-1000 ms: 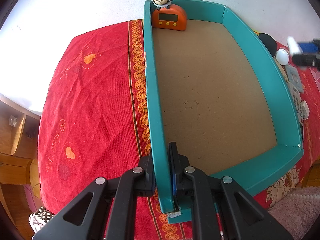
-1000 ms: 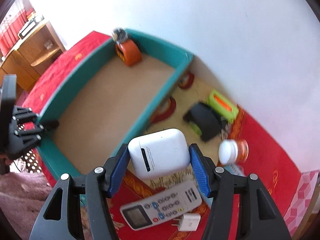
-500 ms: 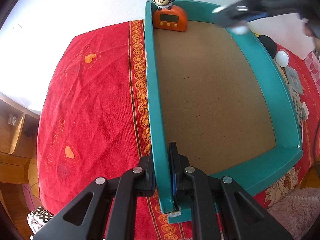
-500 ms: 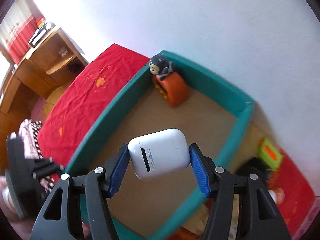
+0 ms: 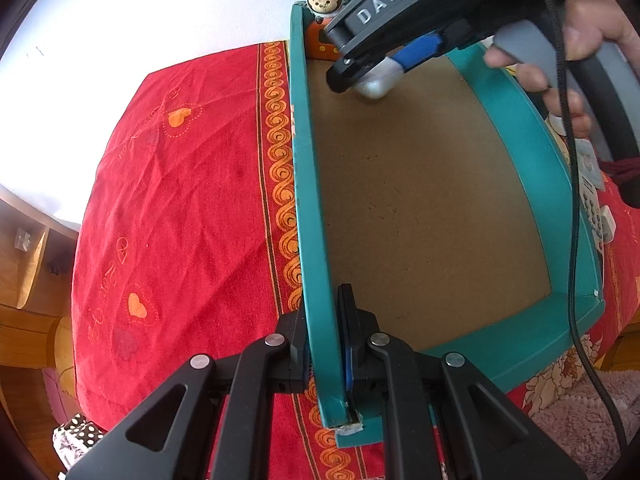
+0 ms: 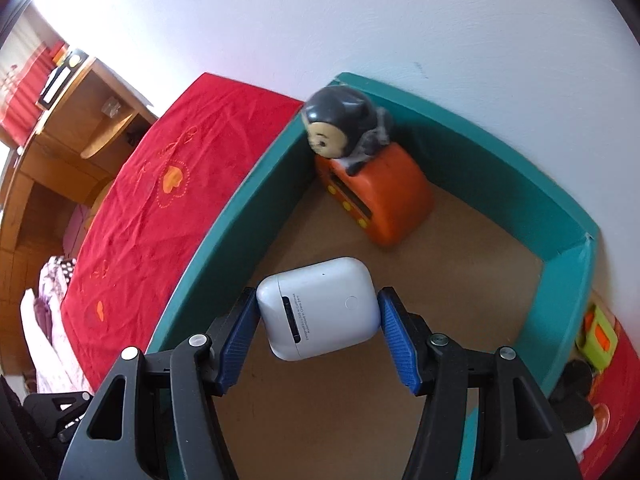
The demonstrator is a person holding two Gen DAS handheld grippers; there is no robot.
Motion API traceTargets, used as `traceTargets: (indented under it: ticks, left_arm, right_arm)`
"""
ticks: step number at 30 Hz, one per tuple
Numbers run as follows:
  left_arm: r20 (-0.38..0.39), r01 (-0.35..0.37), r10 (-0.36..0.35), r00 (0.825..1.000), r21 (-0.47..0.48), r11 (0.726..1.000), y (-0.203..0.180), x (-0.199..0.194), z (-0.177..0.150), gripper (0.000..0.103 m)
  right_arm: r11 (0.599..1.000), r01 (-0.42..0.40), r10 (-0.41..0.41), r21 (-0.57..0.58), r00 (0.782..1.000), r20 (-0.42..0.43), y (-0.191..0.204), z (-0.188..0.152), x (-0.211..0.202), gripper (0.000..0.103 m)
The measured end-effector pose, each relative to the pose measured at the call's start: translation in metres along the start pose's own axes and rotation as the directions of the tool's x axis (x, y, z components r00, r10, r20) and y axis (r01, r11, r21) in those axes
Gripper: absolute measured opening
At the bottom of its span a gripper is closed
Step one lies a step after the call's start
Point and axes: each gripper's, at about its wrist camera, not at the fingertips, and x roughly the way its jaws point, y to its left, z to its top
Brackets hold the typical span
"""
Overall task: Organize objects
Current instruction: 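Carry the earbud case into the tray beside the clock and release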
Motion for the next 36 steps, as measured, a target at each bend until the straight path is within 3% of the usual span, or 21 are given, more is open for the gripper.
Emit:
traceTargets:
  ticks: [6, 13, 20, 25, 28, 32, 36]
  left_arm:
    - [0.0, 0.0, 0.0, 1.0, -0.004, 1.0, 0.0, 0.0, 0.001, 0.009]
    - [0.001, -0.001, 0.001, 1.0, -0.01, 1.0, 0.0, 0.0, 0.0, 0.009]
    - [0.002, 0.0, 0.0, 1.0, -0.015, 1.0, 0.001, 0.0, -0.001, 0.009]
    - [0.003, 0.001, -0.001, 1.0, -0.016, 1.0, 0.002, 0.0, -0.002, 0.009]
    - [0.003, 0.001, -0.001, 1.0, -0.017, 1.0, 0.002, 0.0, -0.002, 0.009]
    - [0.004, 0.001, -0.001, 1.0, -0.018, 1.0, 0.001, 0.0, -0.001, 0.009]
    - [0.004, 0.001, -0.001, 1.0, -0.023, 1.0, 0.002, 0.0, -0.002, 0.009]
  right_arm:
    - [0.99, -0.027, 0.023, -0.139, 0.999, -0.031, 0.012, -0.001, 0.009, 0.062]
    - [0.942, -0.016, 0.005, -0.335, 0.999, -0.034, 0.024, 0.003, 0.012, 0.062]
    - [0.89, 0.02, -0.042, -0.456, 0.998, -0.04, 0.033, 0.012, 0.02, 0.062]
    - [0.868, 0.011, -0.04, -0.497, 0.998, -0.047, 0.033, 0.013, 0.019, 0.062]
    - [0.873, 0.023, -0.047, -0.488, 0.998, -0.037, 0.032, 0.01, 0.017, 0.063]
    - [0.871, 0.05, -0.061, -0.489, 0.998, -0.007, 0.032, 0.003, 0.011, 0.074]
    - [0.886, 0.056, -0.046, -0.46, 0.998, 0.033, 0.032, -0.002, -0.002, 0.075]
